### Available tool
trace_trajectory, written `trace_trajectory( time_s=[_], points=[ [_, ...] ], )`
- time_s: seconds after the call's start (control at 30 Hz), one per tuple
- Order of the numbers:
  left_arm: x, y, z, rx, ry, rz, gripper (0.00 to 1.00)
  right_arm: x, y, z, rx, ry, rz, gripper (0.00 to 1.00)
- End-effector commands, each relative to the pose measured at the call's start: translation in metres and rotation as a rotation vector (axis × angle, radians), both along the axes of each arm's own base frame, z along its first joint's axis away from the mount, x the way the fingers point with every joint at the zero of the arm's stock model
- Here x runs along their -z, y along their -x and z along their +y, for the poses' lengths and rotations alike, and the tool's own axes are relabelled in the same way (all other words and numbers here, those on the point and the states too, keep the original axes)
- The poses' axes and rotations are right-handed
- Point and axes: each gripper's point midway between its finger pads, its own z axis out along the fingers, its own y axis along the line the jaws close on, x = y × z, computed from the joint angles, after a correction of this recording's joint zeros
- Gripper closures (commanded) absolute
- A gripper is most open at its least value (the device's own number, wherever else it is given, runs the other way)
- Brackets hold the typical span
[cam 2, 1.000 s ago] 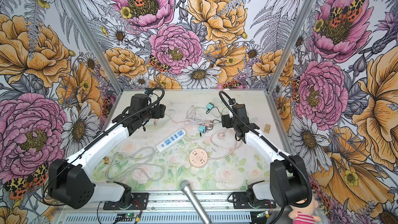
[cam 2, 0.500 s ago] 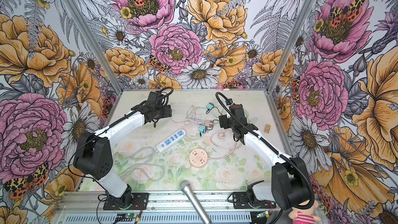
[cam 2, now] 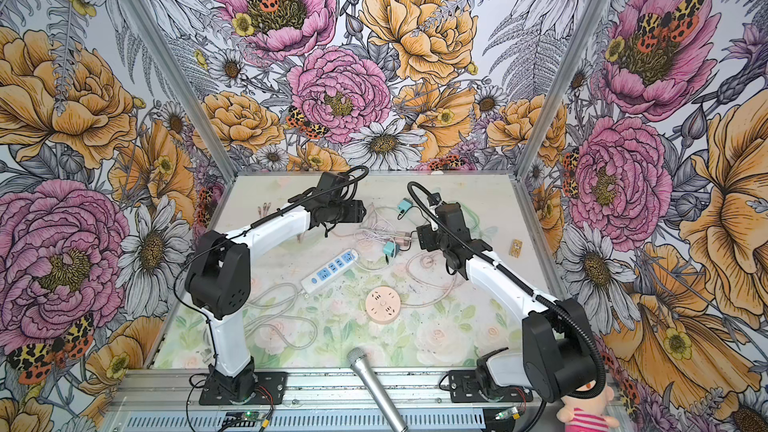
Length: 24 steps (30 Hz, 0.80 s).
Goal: Insert the plug
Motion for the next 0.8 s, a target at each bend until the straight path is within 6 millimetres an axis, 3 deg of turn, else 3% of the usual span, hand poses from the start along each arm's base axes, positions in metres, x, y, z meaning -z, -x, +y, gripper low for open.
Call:
trace_trajectory(
  time_s=[0.0,0.33,0.47,0.6,0.77],
  points=[
    [-0.002,-0.009,-0.028,0.095,0.038,-0.028,0.32,-0.015,-0.006,0.000,0.005,0.021,-0.044,0.20],
    [0.020,-0.023,-0.052,0.144,0.055,-0.004,0.36,-0.022,-0.002,-0.010,0.021,0.071,-0.078,0.20],
    [0.024,-0.033,-0.063,0.189,0.046,-0.021,0.45,-0.020,-0.002,-0.010,0.023,0.072,-0.074,0.20],
    [0.027,-0.042,-0.058,0.186,-0.034,0.001,0.54,-0.021,-0.001,-0.010,0.024,0.074,-0.076,0.20],
    [0.025,-0.039,-0.055,0.201,-0.057,0.031,0.78,-0.020,0.000,-0.012,0.026,0.081,-0.077,0.19]
  ],
)
